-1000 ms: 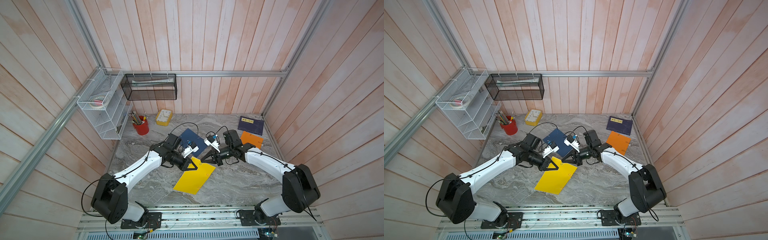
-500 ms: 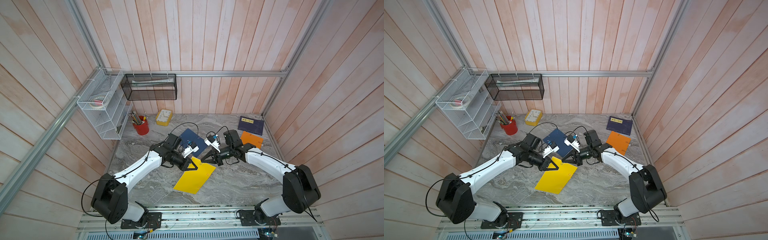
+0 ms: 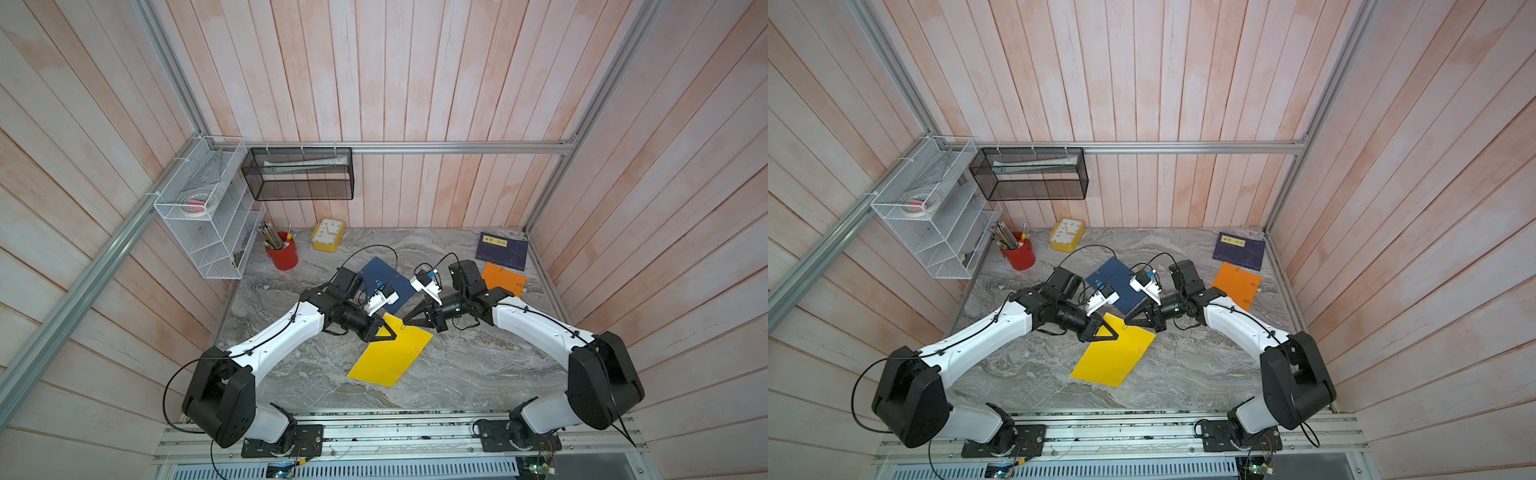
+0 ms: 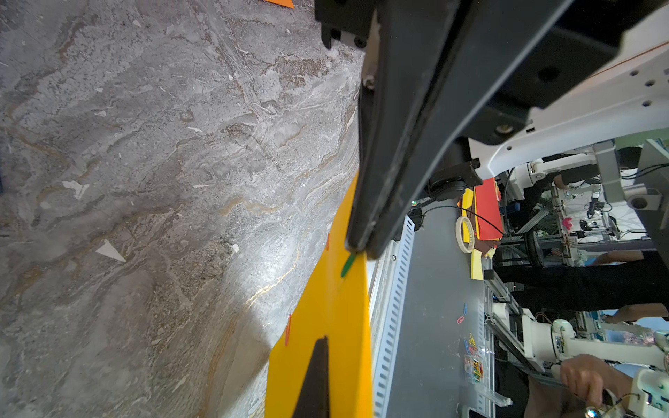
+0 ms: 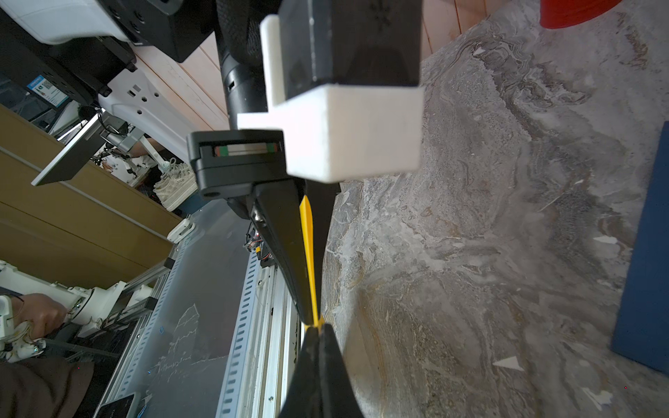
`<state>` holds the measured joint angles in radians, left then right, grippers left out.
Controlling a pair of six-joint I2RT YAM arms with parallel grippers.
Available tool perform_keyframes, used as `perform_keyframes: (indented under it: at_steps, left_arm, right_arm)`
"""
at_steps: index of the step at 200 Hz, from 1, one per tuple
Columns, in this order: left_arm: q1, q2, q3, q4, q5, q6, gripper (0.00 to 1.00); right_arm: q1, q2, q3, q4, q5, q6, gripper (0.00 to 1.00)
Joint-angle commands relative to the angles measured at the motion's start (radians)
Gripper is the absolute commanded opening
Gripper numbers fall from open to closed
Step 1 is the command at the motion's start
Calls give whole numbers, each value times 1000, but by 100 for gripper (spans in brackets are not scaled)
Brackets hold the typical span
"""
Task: Unclip the paperclips from the documents
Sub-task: Remove the paper clip from the document.
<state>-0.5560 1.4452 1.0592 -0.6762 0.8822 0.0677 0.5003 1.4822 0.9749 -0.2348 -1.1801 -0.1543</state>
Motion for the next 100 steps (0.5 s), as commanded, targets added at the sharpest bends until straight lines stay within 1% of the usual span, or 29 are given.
perform_keyframes:
  at_steps: [1,100]
  left_arm:
    - [4,5,-7,-55,-9,17,0]
    - [-2,13,-6,-62,-12,20,0]
  right_arm:
    - [-31,-29,-13,8,15,10,2]
    - [-41,-42,-25,19,22,18,4]
